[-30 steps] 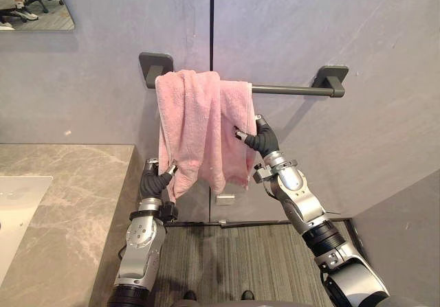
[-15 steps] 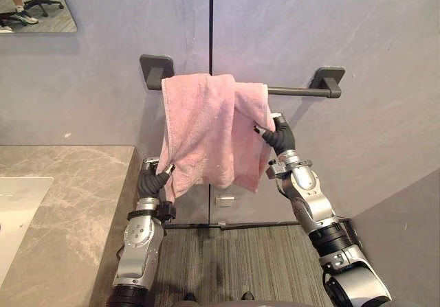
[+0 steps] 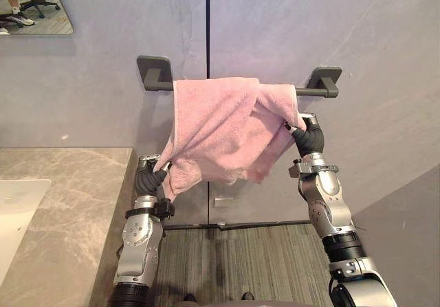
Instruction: Organize washtable
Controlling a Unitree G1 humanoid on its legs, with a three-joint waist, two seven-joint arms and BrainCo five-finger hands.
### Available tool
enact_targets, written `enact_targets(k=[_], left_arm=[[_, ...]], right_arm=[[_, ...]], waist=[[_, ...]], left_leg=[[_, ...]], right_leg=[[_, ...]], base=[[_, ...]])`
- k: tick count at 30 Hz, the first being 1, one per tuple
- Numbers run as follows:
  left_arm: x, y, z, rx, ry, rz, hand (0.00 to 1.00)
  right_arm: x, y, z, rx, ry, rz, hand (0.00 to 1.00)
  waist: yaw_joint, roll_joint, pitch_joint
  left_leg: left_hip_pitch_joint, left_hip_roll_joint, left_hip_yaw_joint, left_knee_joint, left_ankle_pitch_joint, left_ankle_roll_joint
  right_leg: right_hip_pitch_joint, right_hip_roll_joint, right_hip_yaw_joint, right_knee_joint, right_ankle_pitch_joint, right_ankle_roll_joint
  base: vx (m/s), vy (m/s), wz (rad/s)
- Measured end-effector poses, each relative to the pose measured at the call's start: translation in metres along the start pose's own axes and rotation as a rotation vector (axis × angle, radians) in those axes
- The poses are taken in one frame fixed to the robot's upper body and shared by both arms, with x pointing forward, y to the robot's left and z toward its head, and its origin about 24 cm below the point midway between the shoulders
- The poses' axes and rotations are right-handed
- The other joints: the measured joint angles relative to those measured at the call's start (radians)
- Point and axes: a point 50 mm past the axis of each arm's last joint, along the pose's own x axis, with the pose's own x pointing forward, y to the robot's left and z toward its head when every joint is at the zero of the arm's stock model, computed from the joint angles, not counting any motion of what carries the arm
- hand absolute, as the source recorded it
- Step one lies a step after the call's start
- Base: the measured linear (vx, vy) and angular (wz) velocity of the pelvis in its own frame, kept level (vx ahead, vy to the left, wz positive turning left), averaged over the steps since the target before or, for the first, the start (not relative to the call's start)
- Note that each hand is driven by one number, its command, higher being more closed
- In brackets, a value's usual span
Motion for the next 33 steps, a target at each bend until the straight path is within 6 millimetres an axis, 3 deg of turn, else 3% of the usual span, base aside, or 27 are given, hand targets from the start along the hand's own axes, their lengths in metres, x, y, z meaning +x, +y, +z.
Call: enact_targets(k=[10,20,33], left_arm=[[0.008,-0.001,0.003,-0.005,-0.021,-0.005,1.0],[0.014,0.007,-0.001,-0.034,-0.007,0.032,1.0],[0.017,0.002,-0.014,-0.107,0.036,0.066,1.0]], right_arm=[[0.001,-0.016,0.005,-0.001,0.019,0.045,1.0],[0.005,-0.022,-0.004,0.011,0.081,0.063,1.0],[0.005,-0.016,-0.02,0.194,0.069,-0.082,1.0]], waist=[[-0.001,0.001,0.0],[-0.001,0.005,0.0],[0.0,0.013,-0.002]], left_leg=[[0.003,-0.003,-0.006,-0.001,0.0,0.0],[0.006,-0.004,-0.014,-0.001,0.0,0.0],[0.015,-0.006,-0.031,-0.019,0.012,0.002]], right_leg=[[-0.001,-0.003,-0.005,0.0,-0.001,0.002],[-0.006,-0.004,-0.011,0.021,-0.013,0.0],[-0.008,-0.007,-0.028,0.044,-0.032,0.005]], base=[[0.0,0.0,0.0],[0.0,0.0,0.0],[-0.01,-0.005,0.03]])
